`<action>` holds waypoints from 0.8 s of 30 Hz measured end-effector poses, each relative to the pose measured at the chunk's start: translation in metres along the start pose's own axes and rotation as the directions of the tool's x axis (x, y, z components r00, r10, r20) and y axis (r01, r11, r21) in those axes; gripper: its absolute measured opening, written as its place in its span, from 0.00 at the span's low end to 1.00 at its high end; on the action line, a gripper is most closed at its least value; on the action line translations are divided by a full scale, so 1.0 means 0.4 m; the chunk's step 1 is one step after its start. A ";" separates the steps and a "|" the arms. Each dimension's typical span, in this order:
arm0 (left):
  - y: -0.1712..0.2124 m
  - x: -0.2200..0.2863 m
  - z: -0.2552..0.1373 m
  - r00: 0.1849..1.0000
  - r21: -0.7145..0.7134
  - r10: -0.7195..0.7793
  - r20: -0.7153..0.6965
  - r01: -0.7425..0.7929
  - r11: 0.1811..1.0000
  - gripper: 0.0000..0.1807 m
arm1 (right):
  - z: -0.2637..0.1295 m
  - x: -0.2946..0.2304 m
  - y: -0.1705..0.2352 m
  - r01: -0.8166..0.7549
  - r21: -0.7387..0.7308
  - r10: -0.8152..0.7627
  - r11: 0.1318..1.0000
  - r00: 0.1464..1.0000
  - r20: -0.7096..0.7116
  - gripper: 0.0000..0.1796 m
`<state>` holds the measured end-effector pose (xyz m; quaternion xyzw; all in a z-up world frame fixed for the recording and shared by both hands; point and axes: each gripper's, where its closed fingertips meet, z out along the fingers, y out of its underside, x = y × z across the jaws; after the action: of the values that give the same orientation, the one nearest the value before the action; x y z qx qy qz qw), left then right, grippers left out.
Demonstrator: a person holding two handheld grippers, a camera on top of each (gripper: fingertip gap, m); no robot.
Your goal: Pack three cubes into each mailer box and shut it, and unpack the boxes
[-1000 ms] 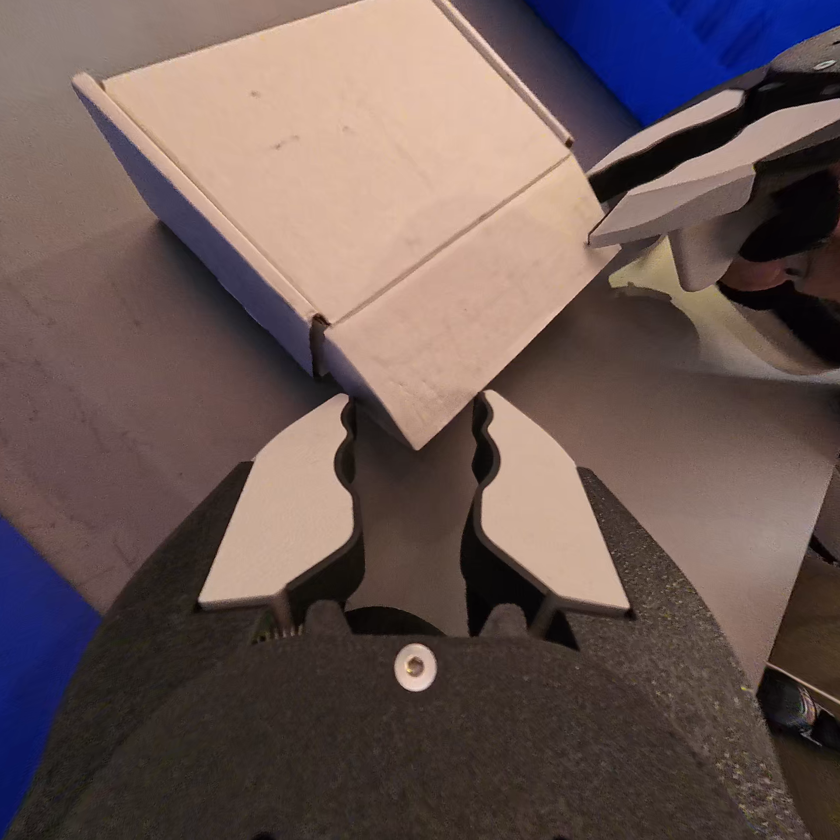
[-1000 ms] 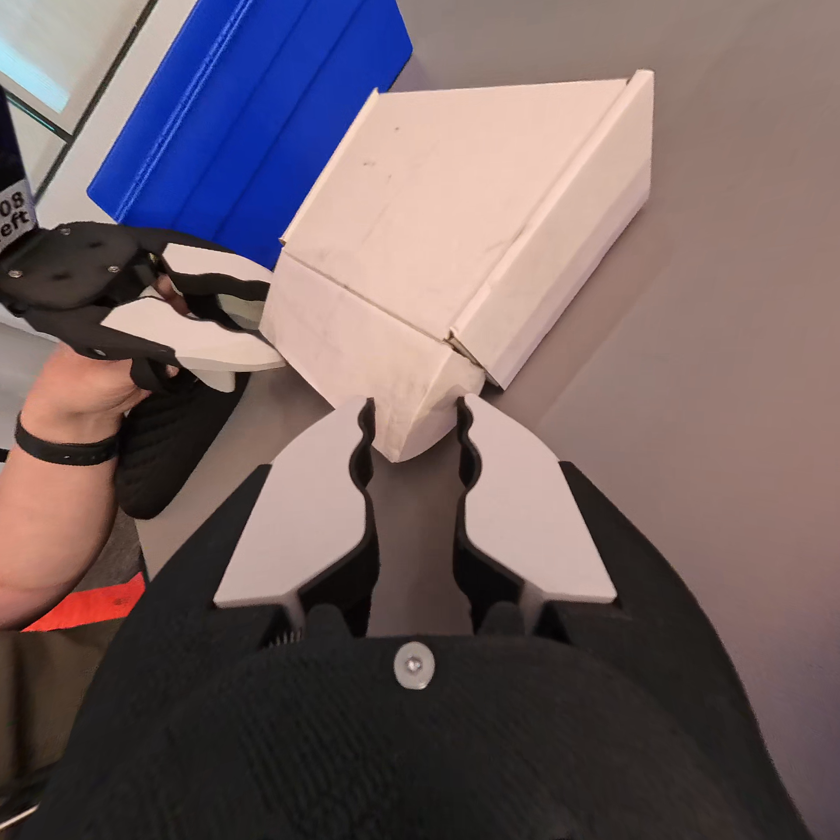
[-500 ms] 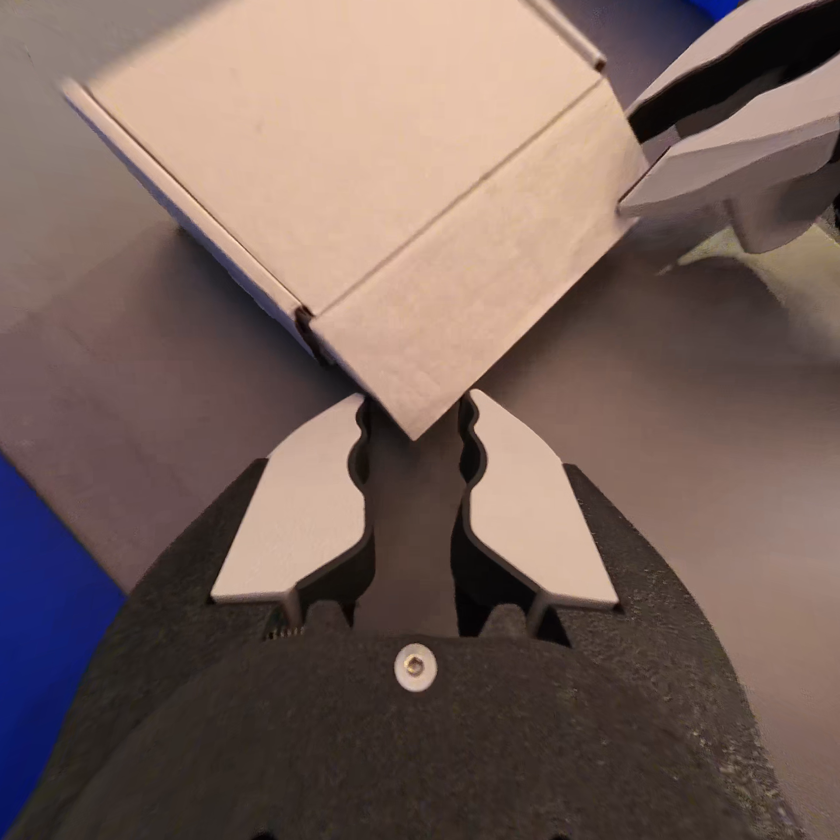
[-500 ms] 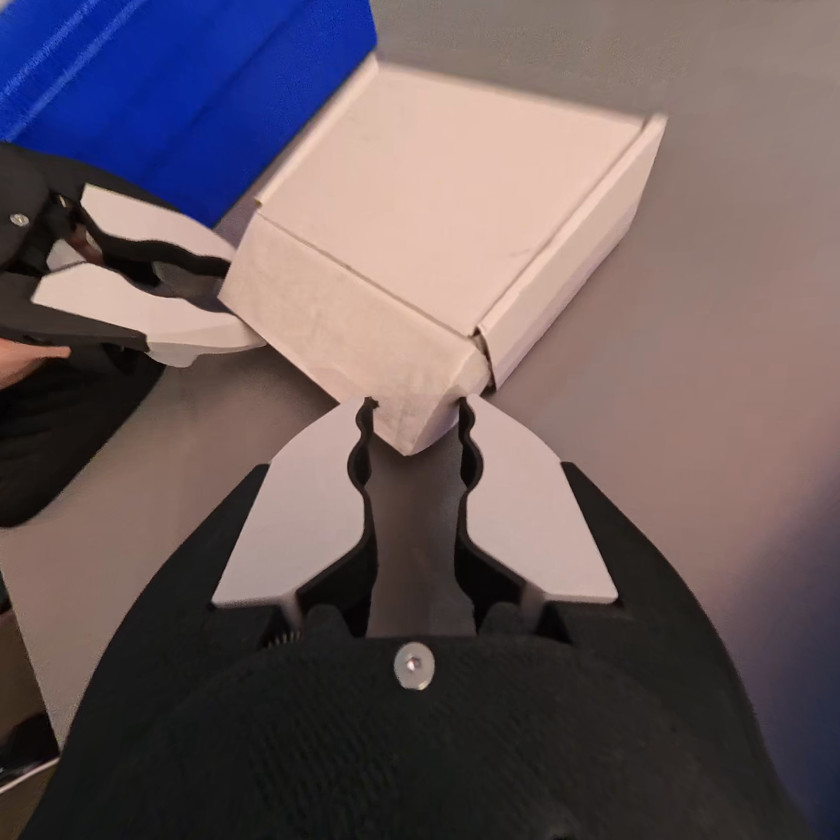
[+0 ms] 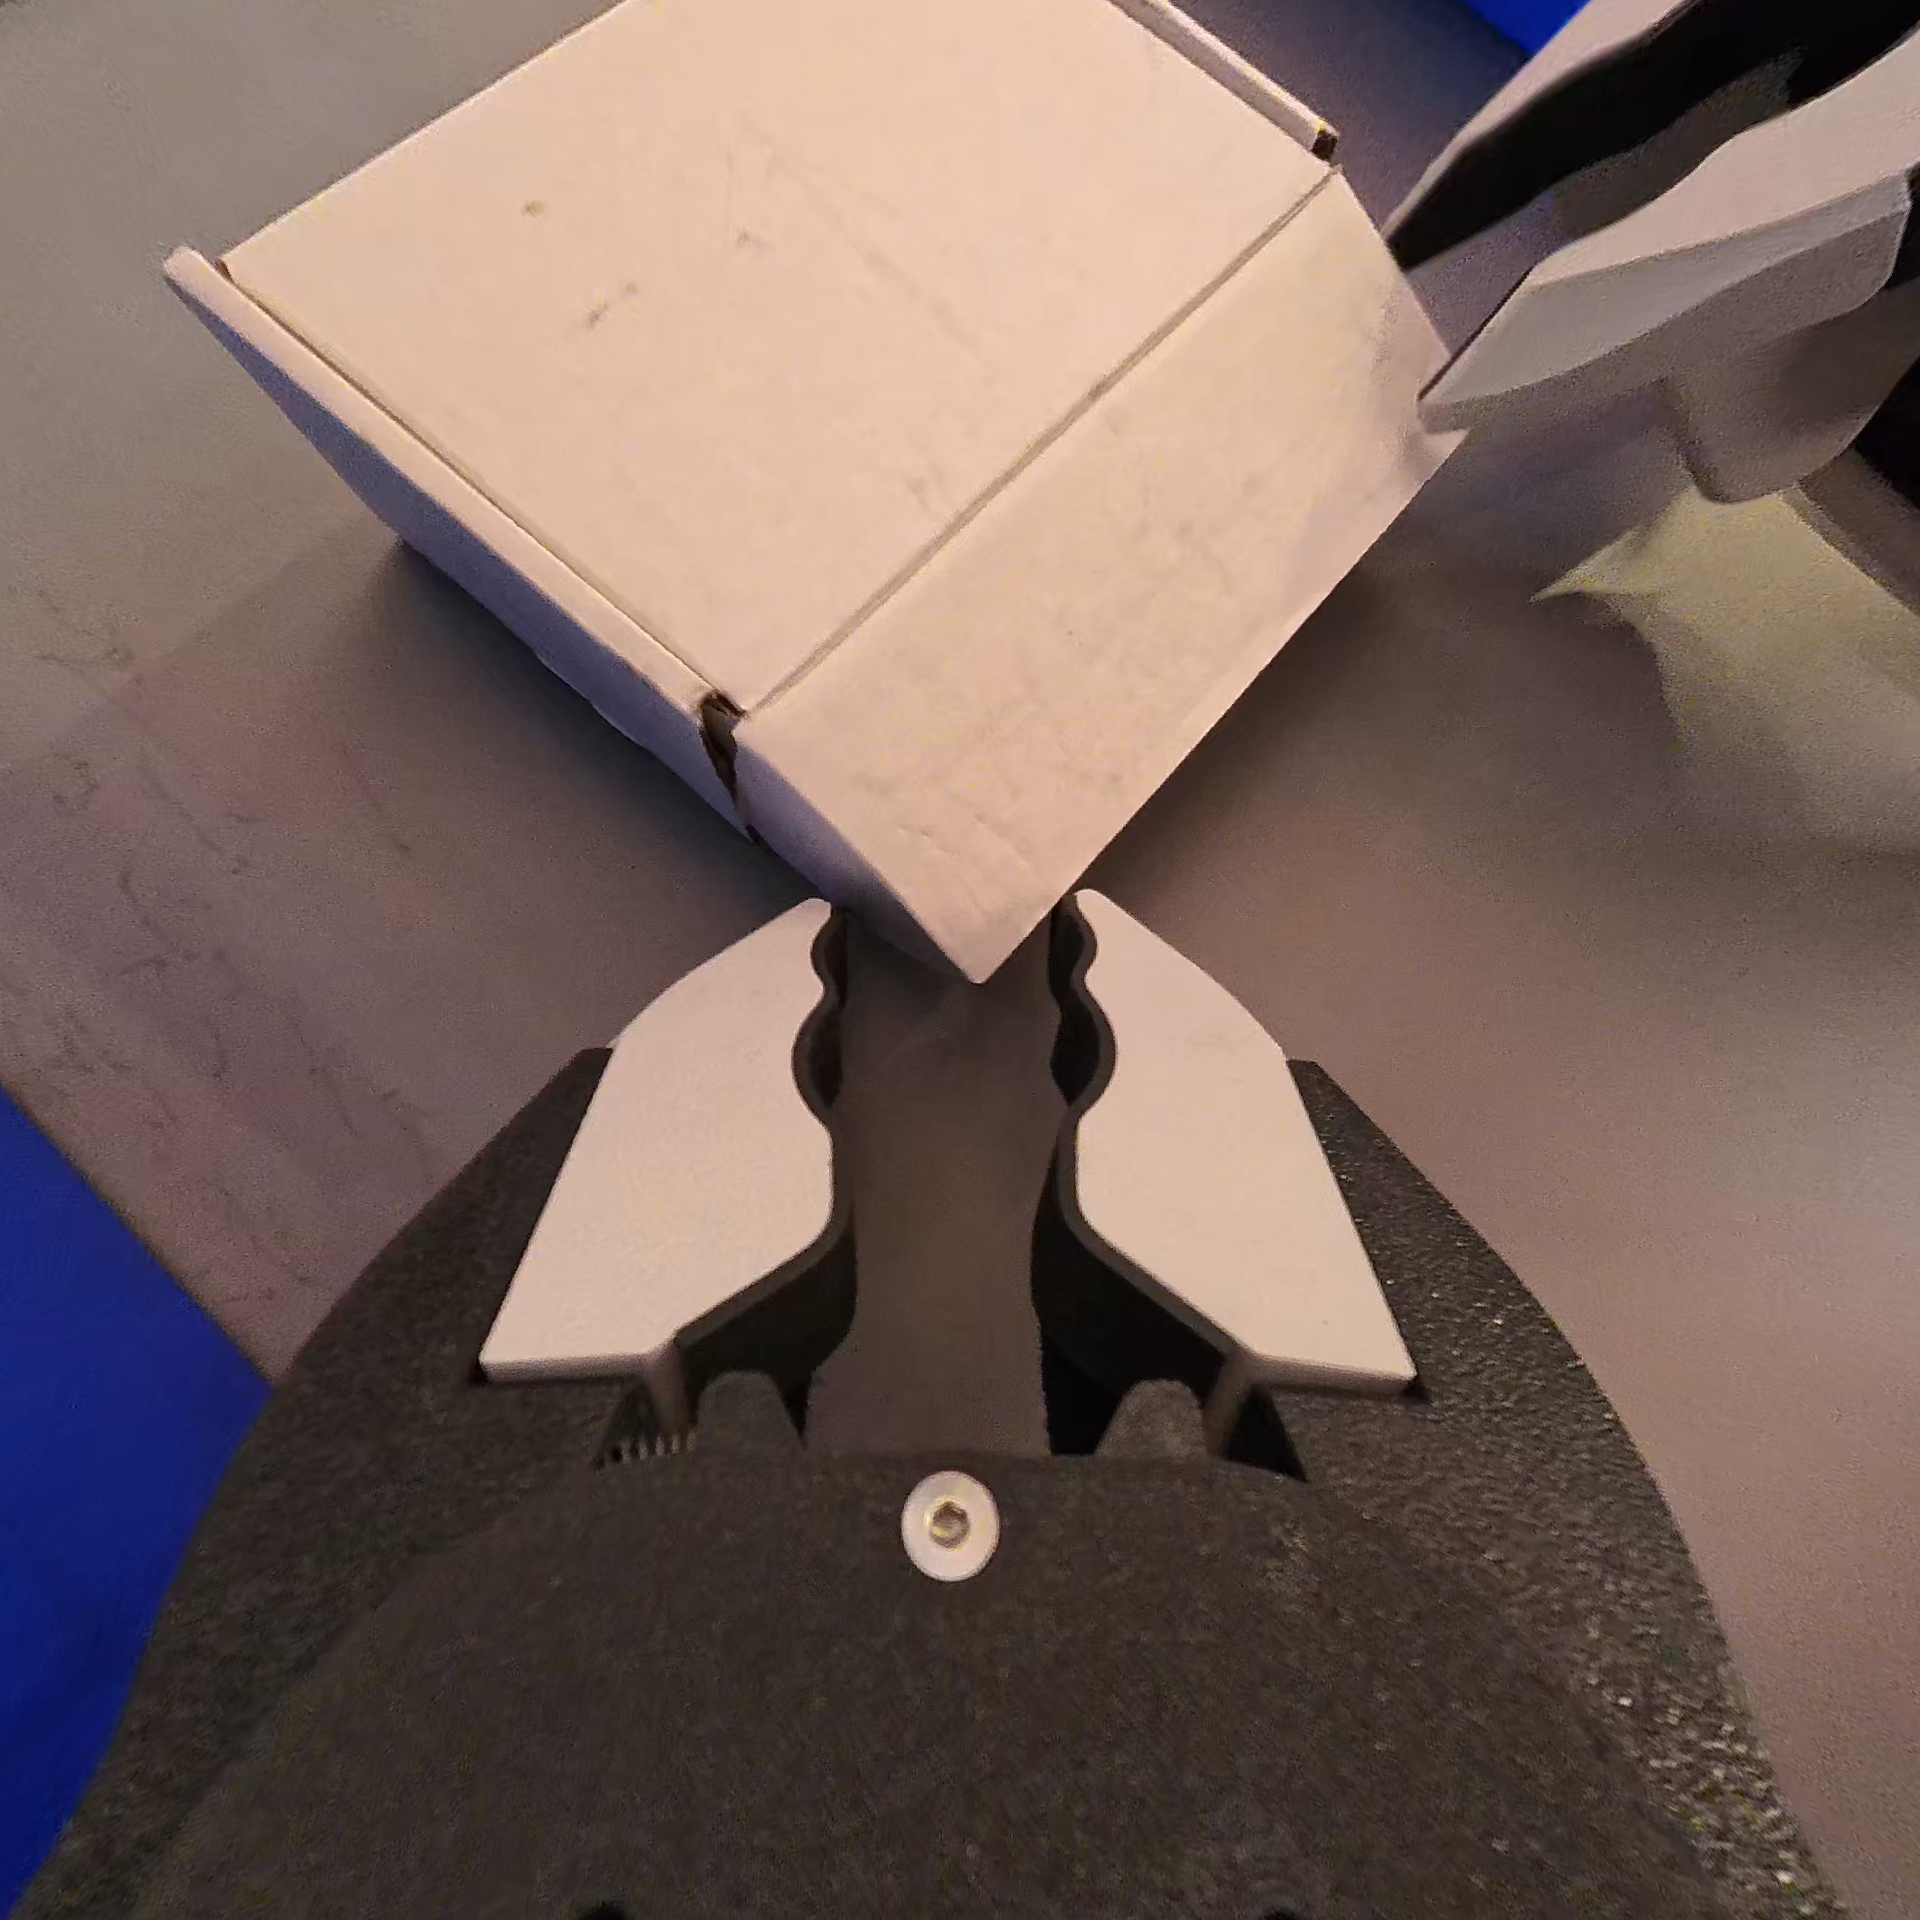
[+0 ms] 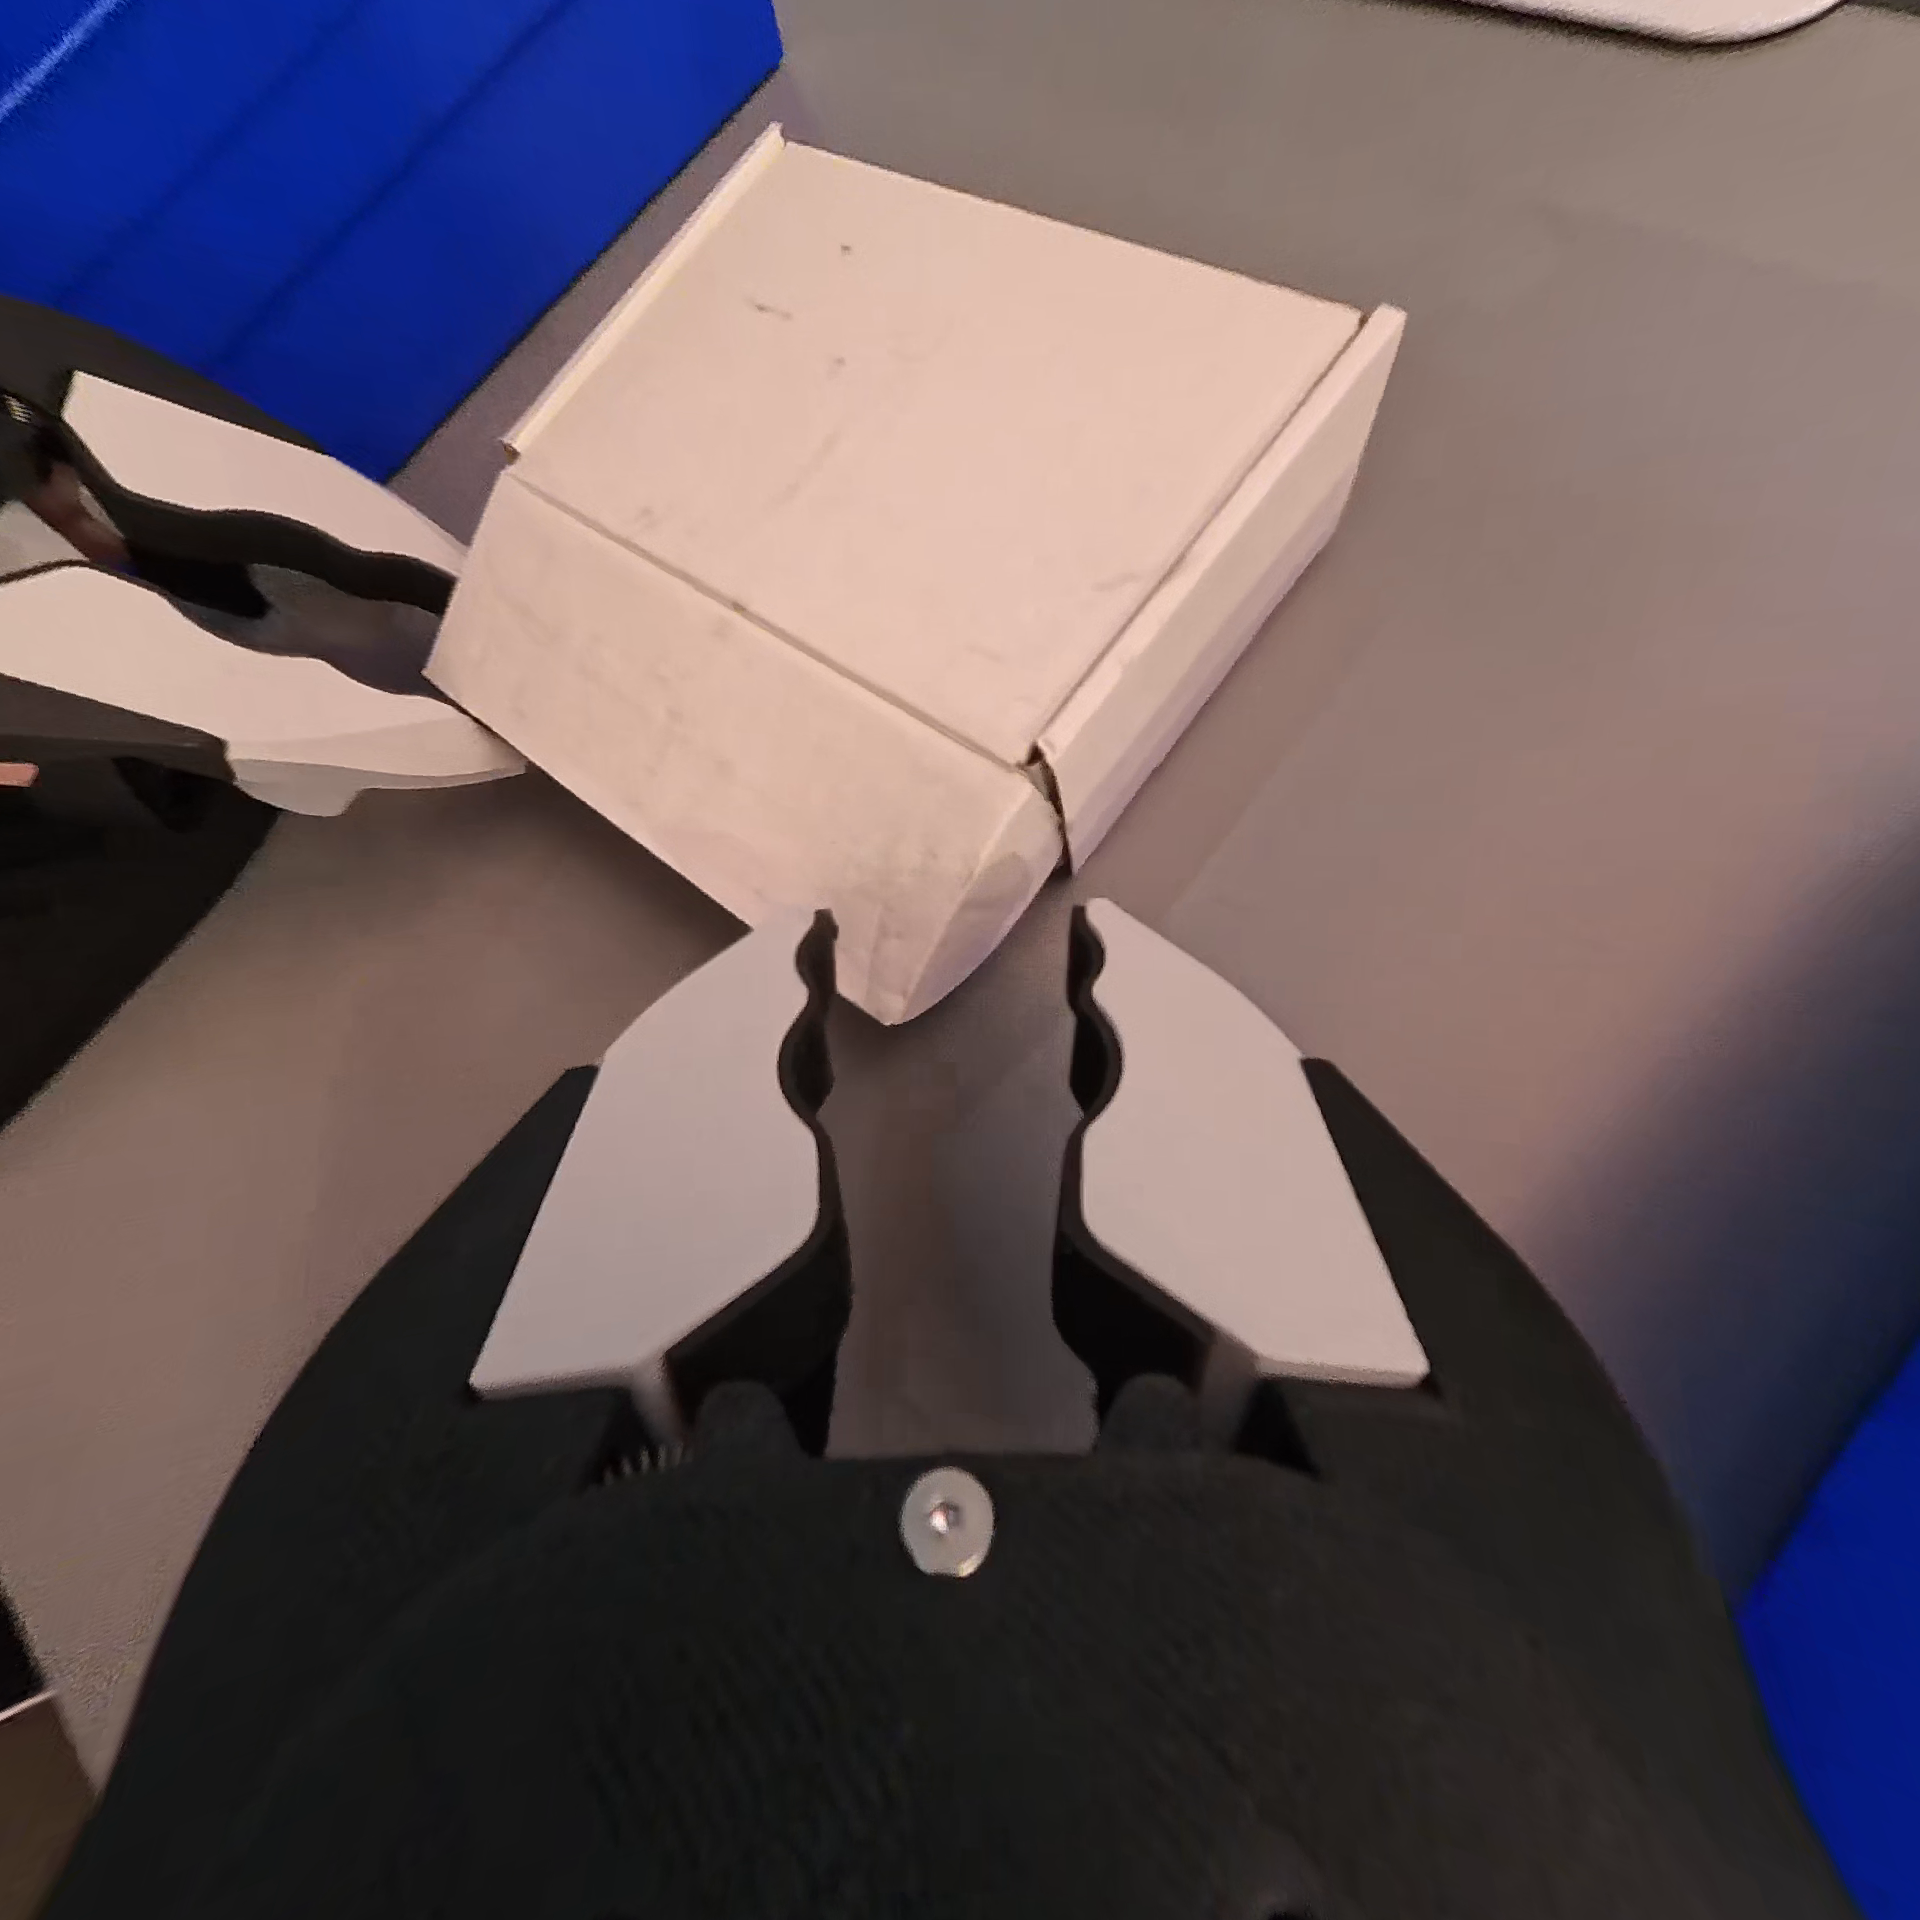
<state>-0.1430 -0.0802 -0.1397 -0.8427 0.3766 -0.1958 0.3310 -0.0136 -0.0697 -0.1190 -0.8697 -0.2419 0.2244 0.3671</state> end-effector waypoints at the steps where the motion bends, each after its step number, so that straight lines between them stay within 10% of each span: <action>1: 0.001 0.001 0.001 1.000 -0.003 0.005 0.000 -0.005 1.000 0.21 | -0.003 0.003 -0.003 0.023 0.002 -0.023 1.000 0.999 -0.023 0.25; 24: 0.001 0.004 0.030 0.986 -0.057 0.163 0.023 -0.161 0.985 0.39 | 0.057 0.002 0.051 0.412 -0.116 -0.420 0.904 0.905 -0.065 0.37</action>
<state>-0.1353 -0.0766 -0.1482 -0.8208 0.4445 -0.1461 0.3278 -0.0208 -0.0695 -0.1489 -0.8242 -0.4164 0.0900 0.3730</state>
